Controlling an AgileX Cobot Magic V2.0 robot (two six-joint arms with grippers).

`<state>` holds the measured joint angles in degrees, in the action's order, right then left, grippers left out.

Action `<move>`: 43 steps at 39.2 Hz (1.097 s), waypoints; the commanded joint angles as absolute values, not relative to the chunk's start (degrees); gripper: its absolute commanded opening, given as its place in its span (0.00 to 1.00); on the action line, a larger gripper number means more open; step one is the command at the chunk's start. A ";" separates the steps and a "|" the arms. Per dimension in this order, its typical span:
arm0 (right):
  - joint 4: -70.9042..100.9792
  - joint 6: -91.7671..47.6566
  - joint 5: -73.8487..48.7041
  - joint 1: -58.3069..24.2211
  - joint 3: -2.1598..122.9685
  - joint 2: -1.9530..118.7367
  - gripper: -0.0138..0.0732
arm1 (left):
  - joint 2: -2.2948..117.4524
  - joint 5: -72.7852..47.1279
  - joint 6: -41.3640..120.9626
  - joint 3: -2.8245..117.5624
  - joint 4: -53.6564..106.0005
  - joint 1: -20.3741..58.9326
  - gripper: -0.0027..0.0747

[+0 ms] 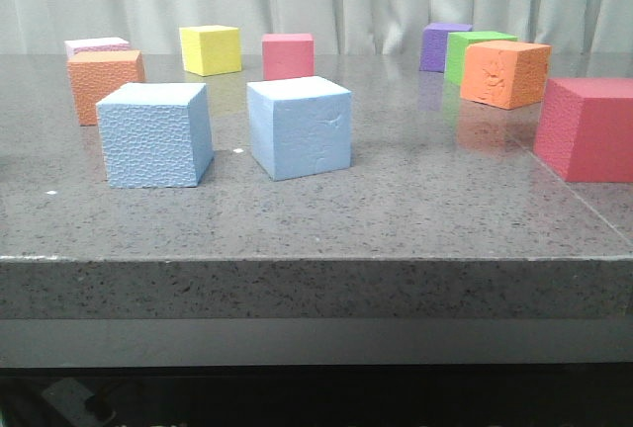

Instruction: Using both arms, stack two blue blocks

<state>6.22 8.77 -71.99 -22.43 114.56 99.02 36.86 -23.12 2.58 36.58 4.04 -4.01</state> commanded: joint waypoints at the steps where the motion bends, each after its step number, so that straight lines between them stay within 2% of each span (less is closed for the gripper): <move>1: 5.90 8.58 -76.49 -17.07 116.55 93.55 0.08 | 37.27 -19.06 2.70 38.66 4.22 -3.92 0.74; 11: 5.79 8.52 -76.49 -6.61 110.85 86.07 0.08 | 37.27 -19.06 2.70 38.66 4.22 -3.92 0.74; 22: 3.93 8.52 -72.27 -3.97 93.20 72.50 0.08 | 37.27 -19.06 2.70 38.66 4.22 -3.92 0.74; 43: 3.75 3.86 -35.64 -3.97 45.80 36.43 0.08 | 37.27 -19.06 2.70 38.66 4.22 -3.92 0.74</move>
<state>4.36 6.19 -45.13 -4.31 50.02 41.83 36.86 -23.12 2.58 36.58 4.04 -4.01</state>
